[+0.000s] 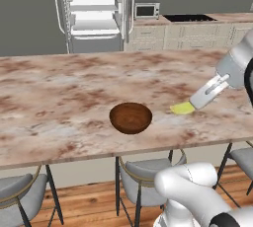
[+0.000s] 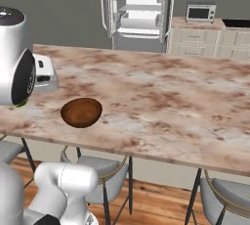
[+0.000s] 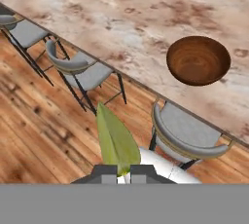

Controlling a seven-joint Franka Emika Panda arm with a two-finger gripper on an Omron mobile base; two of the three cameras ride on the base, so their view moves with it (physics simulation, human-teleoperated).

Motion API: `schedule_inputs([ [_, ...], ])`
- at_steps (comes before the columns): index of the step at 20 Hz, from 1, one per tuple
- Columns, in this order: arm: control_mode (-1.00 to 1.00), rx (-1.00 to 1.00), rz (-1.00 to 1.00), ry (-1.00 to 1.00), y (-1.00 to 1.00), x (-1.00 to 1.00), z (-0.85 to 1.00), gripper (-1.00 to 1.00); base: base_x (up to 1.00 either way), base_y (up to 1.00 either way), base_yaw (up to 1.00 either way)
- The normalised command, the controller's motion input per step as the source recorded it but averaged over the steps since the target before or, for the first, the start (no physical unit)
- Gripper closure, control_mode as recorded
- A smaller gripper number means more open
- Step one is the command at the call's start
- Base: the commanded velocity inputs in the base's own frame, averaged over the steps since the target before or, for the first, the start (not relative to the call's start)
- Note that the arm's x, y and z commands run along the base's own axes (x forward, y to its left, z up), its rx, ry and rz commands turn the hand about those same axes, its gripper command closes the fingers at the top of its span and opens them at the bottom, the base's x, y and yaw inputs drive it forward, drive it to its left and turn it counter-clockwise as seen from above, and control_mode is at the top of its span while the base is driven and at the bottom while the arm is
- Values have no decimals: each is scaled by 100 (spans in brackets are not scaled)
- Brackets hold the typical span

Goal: There is a bowl on the dining counter. Grab a lemon wedge from the fridge and place it in the bowl. Then get the liquor bottle and glass cup from the cabinet and place them next to the bowl.

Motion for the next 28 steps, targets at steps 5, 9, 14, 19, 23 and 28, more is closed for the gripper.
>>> schedule_inputs([
  [5, -100, -5, 0, 16, 0, 39, -41, 100, 0, 0, 0],
  [9, -100, -3, 0, 7, 0, 61, -41, 100, 0, 0, 0],
  [14, -100, -3, 0, 5, 0, 62, -42, 100, 0, 0, 0],
  [19, -100, -3, 0, 6, 1, 59, -44, 100, 0, 0, 0],
  [23, -100, -3, 0, 6, 8, 57, -41, 100, 0, 0, 0],
  [28, -100, -3, 0, 4, 11, 49, -40, 100, 0, 0, 0],
])
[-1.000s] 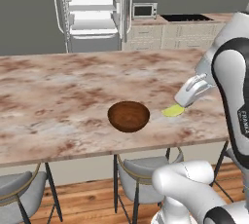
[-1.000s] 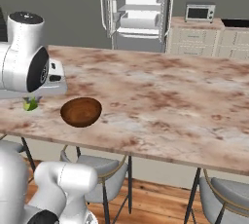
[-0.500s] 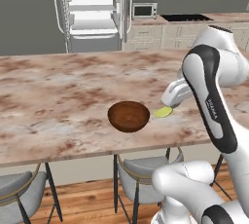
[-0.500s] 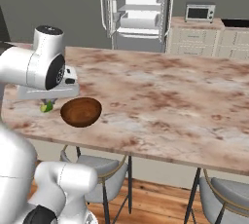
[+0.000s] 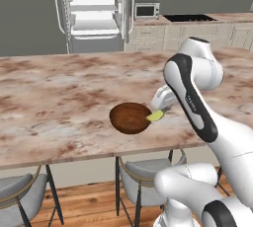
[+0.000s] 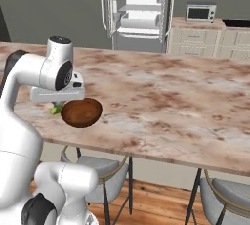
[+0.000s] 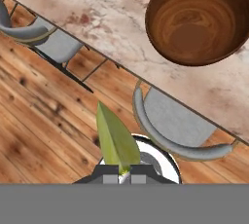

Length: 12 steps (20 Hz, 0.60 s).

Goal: There is a bowl on the dining counter. Grab a lemon wedge from the fridge and place it in the bowl. Then get the liquor bottle and glass cup from the cabinet and place them next to the bowl.

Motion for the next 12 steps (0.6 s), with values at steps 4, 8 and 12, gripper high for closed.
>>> schedule_inputs([
  [4, -100, 0, 0, 1, 4, 38, -32, 100, 0, 0, 0],
  [8, -100, 0, 0, 0, 0, 37, -24, 100, 0, 0, 0],
  [12, -100, 0, 0, 0, 0, 40, -22, 100, 0, 0, 0],
])
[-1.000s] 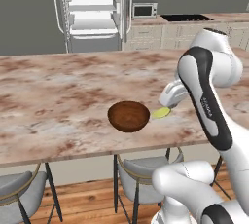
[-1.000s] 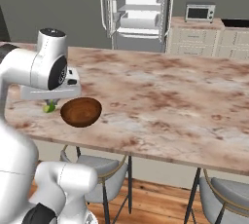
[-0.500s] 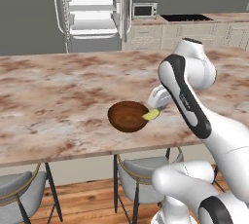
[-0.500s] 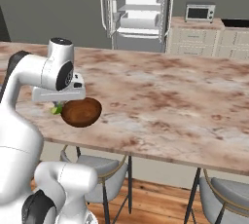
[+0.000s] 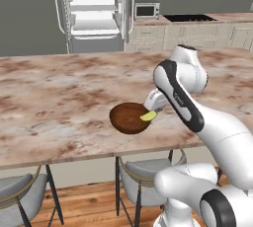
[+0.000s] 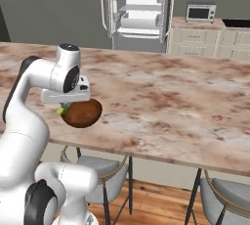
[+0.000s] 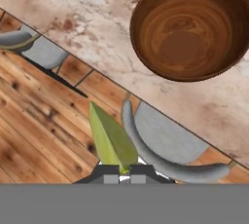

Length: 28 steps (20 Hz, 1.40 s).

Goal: There is a bowl on the dining counter. Grab a lemon wedge from the fridge and place it in the bowl. Then get the liquor bottle and glass cup from the cabinet and place them next to the bowl.

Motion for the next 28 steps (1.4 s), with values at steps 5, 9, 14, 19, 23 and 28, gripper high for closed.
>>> schedule_inputs([
  [5, -100, 0, 0, 0, 0, 43, -17, 100, 0, 0, 0],
  [9, -100, 0, 0, 0, 0, 36, -21, 100, 0, 0, 0],
  [14, -100, 0, 0, 2, 1, 40, -30, 100, 0, 0, 0],
  [19, -100, -1, 0, 4, 3, 39, -35, 100, 0, 0, 0],
  [23, -100, -1, 0, 1, 4, 31, -29, 100, 0, 0, 0],
  [28, -100, 0, 0, 0, 7, 28, -26, 100, 0, 0, 0],
])
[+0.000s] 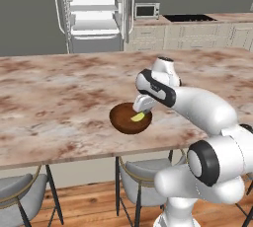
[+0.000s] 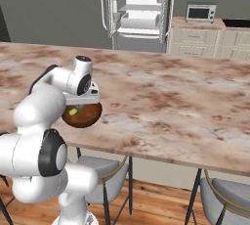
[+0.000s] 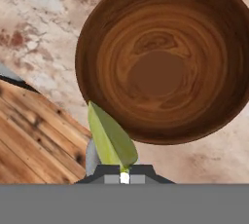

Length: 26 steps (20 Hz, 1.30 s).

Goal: There is a bowl on the dining counter. Grab a lemon wedge from the fridge and place it in the bowl. Then get the liquor bottle and glass cup from the cabinet and place them next to the bowl.

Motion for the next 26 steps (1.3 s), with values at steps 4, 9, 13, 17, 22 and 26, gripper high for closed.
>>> schedule_inputs([
  [4, -100, -1, 0, 0, 12, 30, -27, 100, 0, 0, 0],
  [9, -100, 0, 0, 0, 9, 29, -27, 100, 0, 0, 0],
  [13, -100, 0, 0, 0, 1, 24, -24, 100, 0, 0, 0],
  [17, -100, 0, 0, 1, 1, 23, -26, 100, 0, 0, 0],
  [22, -100, 0, 0, 1, 1, 23, -23, 100, 0, 0, 0],
  [26, -100, 0, 0, 0, 0, 20, -22, 100, 0, 0, 0],
])
